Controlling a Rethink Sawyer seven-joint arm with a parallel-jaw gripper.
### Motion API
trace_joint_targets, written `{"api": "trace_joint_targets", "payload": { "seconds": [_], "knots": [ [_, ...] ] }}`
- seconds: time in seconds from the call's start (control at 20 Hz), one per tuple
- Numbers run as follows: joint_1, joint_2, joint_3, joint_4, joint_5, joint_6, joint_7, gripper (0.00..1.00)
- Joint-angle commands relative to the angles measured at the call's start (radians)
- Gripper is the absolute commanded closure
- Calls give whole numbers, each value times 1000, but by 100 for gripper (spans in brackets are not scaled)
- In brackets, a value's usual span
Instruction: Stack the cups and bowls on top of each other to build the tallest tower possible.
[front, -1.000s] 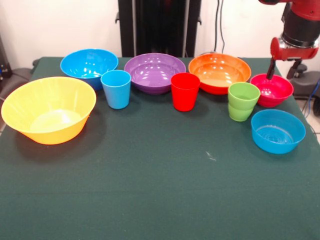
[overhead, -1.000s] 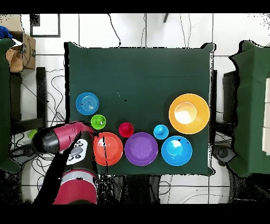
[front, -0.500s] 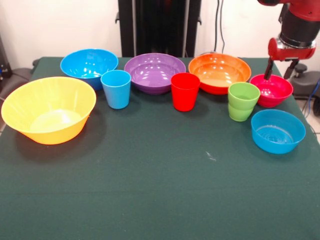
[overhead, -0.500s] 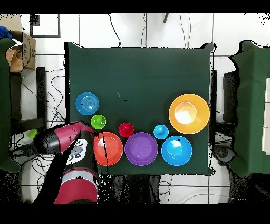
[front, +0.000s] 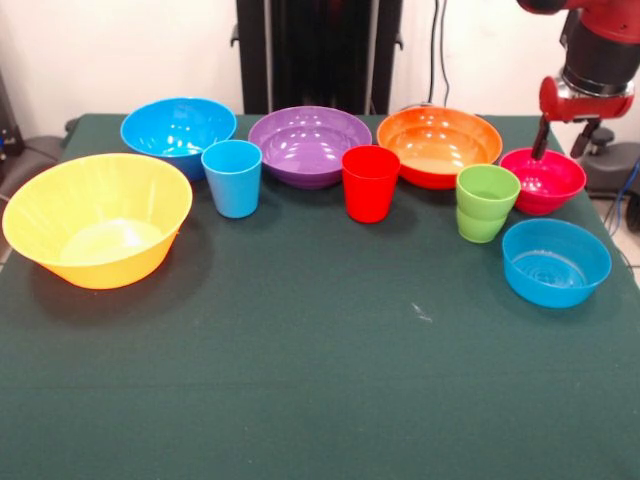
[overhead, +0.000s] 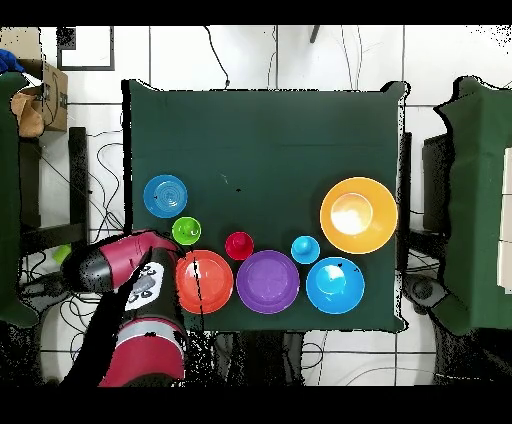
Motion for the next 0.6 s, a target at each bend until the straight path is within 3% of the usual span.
{"api": "trace_joint_targets", "payload": {
  "seconds": [0.05, 0.6],
  "knots": [
    [1, 72, 92, 2, -53, -78, 36, 0],
    [32, 112, 33, -38, -70, -86, 60, 0]
  ]
}}
